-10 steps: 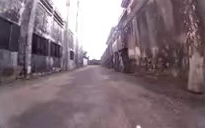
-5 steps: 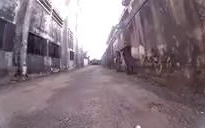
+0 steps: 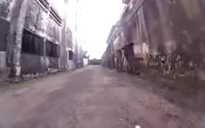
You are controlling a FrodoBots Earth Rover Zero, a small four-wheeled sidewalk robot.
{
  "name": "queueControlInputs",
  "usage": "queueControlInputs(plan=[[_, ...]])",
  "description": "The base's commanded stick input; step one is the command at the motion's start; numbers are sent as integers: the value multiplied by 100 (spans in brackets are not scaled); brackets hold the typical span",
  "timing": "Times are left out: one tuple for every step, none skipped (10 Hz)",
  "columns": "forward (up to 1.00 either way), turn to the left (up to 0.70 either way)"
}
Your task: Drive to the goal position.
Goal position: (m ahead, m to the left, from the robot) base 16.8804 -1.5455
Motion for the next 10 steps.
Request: queueControlInputs(plan=[[70, 0], [70, 0], [70, 0], [70, 0], [70, 0], [70, 0], [70, 0], [70, 0], [70, 0], [70, 0]])
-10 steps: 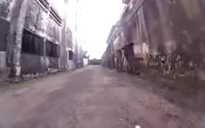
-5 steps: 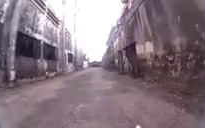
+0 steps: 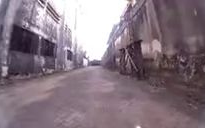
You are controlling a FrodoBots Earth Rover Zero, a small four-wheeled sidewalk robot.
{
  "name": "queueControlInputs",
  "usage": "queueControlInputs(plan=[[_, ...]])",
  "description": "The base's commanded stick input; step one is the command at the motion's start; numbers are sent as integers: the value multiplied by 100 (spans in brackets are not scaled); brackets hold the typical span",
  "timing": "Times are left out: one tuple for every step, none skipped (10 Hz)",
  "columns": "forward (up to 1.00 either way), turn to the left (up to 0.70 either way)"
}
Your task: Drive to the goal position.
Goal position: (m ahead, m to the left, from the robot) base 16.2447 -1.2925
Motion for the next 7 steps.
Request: queueControlInputs(plan=[[70, 0], [70, 0], [70, 0], [70, 0], [70, 0], [70, 0], [70, -1]])
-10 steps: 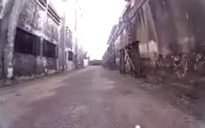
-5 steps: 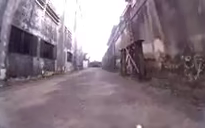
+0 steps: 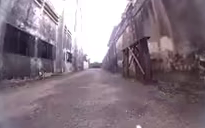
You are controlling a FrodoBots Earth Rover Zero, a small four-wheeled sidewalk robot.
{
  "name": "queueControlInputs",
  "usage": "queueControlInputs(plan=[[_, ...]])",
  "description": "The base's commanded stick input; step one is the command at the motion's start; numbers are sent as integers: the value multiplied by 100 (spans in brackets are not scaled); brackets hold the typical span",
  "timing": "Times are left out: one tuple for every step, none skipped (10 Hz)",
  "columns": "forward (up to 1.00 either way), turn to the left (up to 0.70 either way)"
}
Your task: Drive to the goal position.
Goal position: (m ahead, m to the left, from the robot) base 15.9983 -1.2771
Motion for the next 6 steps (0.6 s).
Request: queueControlInputs(plan=[[70, -2], [70, -11], [70, -18], [70, -22], [70, -27], [70, -3]])
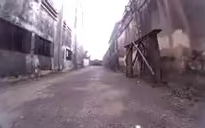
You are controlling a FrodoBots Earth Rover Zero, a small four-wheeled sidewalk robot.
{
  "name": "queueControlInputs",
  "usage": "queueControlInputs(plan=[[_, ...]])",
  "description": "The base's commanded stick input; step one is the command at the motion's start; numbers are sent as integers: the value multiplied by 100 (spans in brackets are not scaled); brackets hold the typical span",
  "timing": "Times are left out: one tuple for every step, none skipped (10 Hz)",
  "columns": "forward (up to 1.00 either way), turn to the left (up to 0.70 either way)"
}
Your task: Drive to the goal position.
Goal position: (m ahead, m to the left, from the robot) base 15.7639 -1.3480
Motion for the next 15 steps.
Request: queueControlInputs(plan=[[70, 0], [70, 0], [70, 0], [70, 0], [70, 0], [70, 0], [70, 0], [70, 0], [70, 0], [70, 0], [70, 0], [70, 0], [70, 0], [70, 0], [70, 0]])
